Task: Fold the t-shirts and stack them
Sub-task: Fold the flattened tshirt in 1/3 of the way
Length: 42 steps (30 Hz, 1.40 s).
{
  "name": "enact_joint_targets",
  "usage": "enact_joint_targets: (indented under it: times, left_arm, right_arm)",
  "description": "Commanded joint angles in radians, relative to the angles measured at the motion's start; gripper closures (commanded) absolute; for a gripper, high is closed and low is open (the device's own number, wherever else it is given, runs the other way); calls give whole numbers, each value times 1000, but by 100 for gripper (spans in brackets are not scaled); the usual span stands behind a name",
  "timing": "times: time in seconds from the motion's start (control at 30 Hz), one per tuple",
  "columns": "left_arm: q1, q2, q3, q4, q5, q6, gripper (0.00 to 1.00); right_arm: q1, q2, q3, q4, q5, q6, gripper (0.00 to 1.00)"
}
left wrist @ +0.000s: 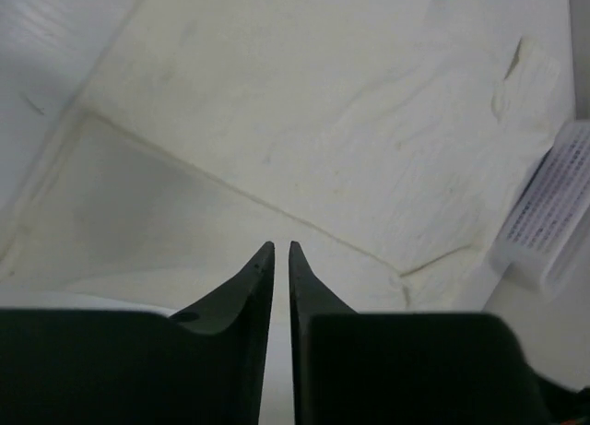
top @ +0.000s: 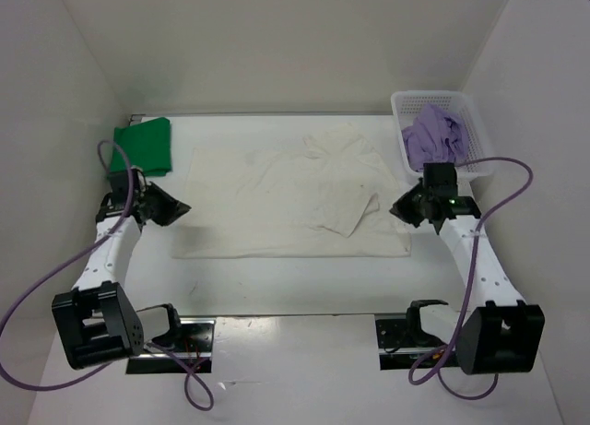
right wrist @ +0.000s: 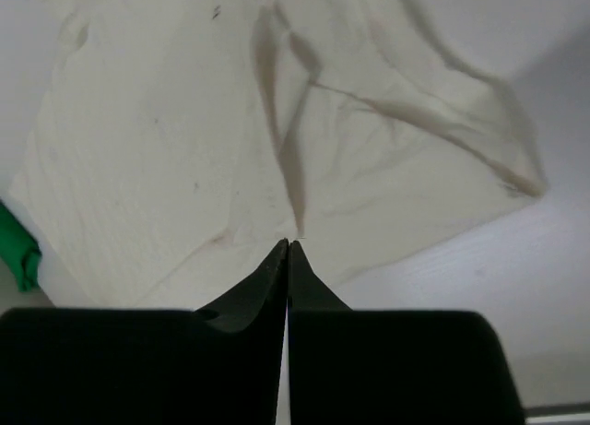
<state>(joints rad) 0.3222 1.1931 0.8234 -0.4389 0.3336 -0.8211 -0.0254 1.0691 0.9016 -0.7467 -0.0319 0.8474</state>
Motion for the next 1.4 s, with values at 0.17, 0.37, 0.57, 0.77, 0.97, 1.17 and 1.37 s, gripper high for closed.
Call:
enact_joint_targets:
  times: [0.17,0.37,0.57,0.77,0.97,1.17,1.37]
  left_arm:
    - [-310,89,-43,244,-21,-41,89]
    - [-480,175,-92,335,-33,-92,88]
    - [-502,149,-147,335,-73,-73,88]
    - [-479,108,-174,289,-117,-33,87]
    - [-447,99,-208,279,-93,-24,85]
    - [-446,79,-198,279,-93,-24,85]
    - [-446,69,-188,279,-93,-33,85]
  right_arm:
    - [241,290,-102,415,-207,-79,85]
    - [242,422,-132,517,-255,-128,61]
    - [242,414,-130,507,-152,-93,56]
    - [242,445,-152,538,-180,-102,56]
    - [242,486,-130,547,-207,-114,61]
    - [242,532,-110,561,-272,-133,66]
    - [242,532,-41,561,-304,-133,76]
